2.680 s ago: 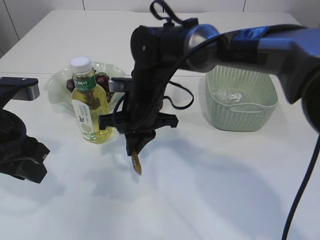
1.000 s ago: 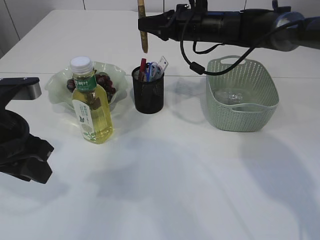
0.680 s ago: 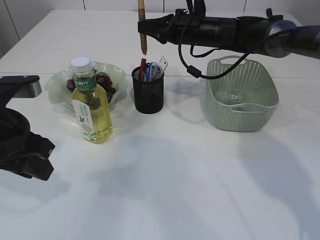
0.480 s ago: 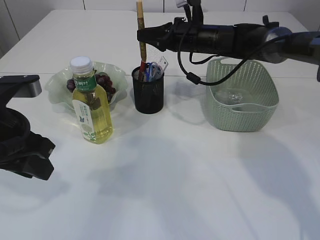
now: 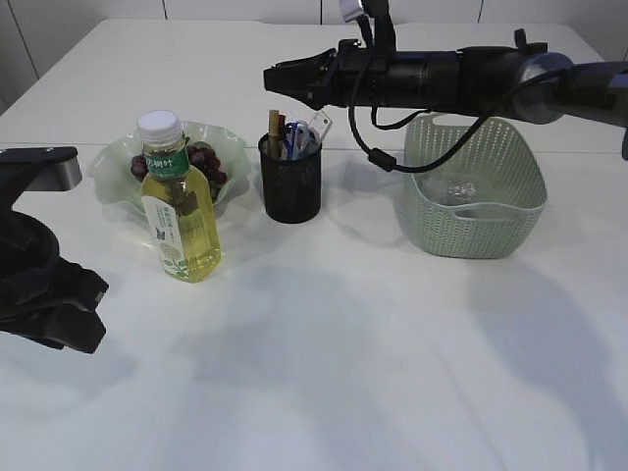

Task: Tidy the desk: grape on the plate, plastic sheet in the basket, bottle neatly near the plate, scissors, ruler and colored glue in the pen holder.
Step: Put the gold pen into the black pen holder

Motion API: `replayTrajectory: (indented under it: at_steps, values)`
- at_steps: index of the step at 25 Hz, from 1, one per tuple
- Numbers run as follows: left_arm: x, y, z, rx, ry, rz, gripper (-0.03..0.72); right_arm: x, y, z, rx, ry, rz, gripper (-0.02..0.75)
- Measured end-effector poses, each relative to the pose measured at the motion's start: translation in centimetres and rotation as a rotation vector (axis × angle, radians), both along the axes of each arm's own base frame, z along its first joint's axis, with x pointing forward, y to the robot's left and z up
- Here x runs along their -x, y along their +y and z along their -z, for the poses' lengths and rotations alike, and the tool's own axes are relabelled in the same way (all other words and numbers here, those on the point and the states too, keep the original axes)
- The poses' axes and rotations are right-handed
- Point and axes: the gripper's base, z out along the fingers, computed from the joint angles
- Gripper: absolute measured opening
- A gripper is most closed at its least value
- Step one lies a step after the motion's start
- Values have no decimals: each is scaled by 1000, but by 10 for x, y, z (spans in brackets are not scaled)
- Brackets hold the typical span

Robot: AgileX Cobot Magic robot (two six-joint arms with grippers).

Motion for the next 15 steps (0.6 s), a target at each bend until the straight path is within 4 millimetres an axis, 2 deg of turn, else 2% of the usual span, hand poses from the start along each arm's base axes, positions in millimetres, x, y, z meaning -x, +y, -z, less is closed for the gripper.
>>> replayTrajectory:
  at_steps: [4, 6, 8, 12, 15]
  values:
    - [0, 0, 0, 0, 0, 0, 239, -2, -1, -2, -36, 24, 25, 291]
    - [0, 0, 0, 0, 0, 0, 239, -7, -4, -4, -36, 89, 106, 292]
    - [0, 0, 0, 0, 0, 0, 239, -11, -10, -8, 40, 171, 208, 292]
    - [0, 0, 0, 0, 0, 0, 239, 3, -23, -44, 202, 302, 302, 293]
    - [0, 0, 0, 0, 0, 0, 239, 23, -34, -75, 326, 445, 366, 293]
